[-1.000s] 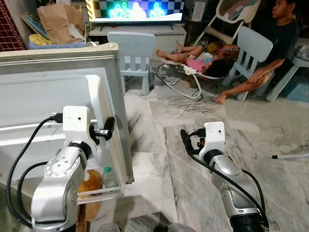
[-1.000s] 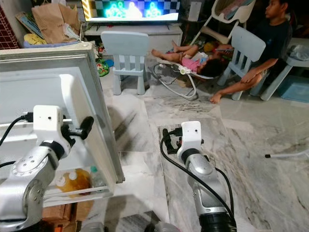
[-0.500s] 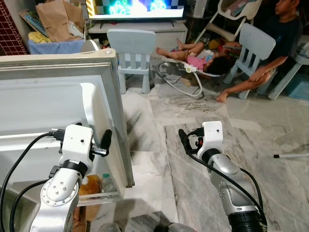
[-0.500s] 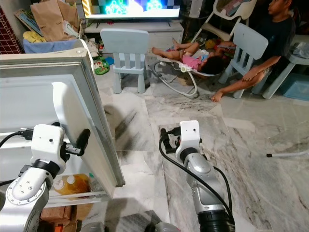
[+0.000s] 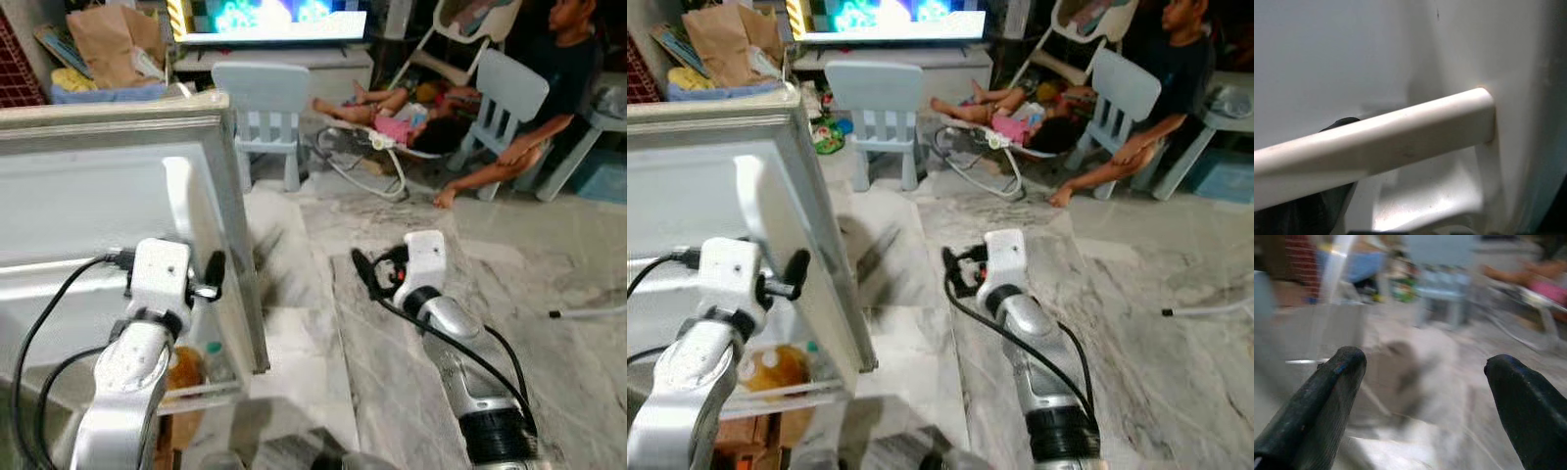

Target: Restocking fridge

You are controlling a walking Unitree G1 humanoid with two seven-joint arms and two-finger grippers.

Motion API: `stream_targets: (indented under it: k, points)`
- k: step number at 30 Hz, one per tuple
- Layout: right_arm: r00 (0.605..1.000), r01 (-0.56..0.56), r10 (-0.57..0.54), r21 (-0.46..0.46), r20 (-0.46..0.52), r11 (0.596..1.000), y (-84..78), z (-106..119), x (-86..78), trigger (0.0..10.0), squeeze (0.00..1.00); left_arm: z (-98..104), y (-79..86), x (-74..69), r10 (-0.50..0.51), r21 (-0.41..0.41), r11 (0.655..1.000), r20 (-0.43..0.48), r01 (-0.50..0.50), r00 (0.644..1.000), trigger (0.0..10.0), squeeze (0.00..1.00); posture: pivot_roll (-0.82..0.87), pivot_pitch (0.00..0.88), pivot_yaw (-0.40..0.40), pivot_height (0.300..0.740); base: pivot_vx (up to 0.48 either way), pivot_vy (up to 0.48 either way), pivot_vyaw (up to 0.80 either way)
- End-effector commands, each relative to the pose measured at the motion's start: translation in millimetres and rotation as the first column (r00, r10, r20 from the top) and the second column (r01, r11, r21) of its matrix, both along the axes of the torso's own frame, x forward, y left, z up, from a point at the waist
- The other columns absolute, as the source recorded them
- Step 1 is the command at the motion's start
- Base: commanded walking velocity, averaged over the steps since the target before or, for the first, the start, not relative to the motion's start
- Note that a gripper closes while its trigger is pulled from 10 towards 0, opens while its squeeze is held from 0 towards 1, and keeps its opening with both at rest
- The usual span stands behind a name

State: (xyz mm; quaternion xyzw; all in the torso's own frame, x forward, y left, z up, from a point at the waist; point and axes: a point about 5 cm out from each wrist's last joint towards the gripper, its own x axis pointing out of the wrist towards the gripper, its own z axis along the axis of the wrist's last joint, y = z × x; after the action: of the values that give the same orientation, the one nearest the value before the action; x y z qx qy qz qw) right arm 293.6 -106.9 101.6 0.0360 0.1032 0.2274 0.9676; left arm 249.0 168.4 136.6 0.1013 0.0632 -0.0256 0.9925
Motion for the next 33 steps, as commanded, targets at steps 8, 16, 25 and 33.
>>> stream_targets:
  k: [8,16,25,33]
  points:
    - [0.971,-0.228,0.229,-0.018,0.069,0.974,26.2,9,20.2,10.0,0.0,3,-4.9,18.6,-0.011,0.036,0.999,0.011,0.01,1.0,10.0,0.0,0.18,0.045,-0.065,0.74,0.0,0.0,0.0]
    - [0.81,-0.531,0.512,-0.014,0.286,0.847,74.7,72,38.5,10.0,0.0,2,-12.6,27.0,-0.02,0.068,0.998,0.017,0.018,1.0,10.0,0.0,0.2,0.055,-0.082,0.74,0.0,0.0,0.0]
    - [0.697,-0.665,0.647,-0.061,0.308,0.745,74.4,73,22.6,10.0,0.0,0,-17.3,34.0,-0.018,0.074,0.997,0.02,0.016,1.0,10.0,0.0,0.18,0.052,-0.08,0.74,0.0,0.0,0.0]
    - [0.695,-0.667,0.648,-0.057,0.312,0.743,68.0,71,25.6,10.0,0.0,3,-24.2,41.9,-0.042,0.081,0.996,0.036,0.039,0.998,10.0,0.0,0.18,0.045,-0.072,0.74,0.0,0.0,0.0]
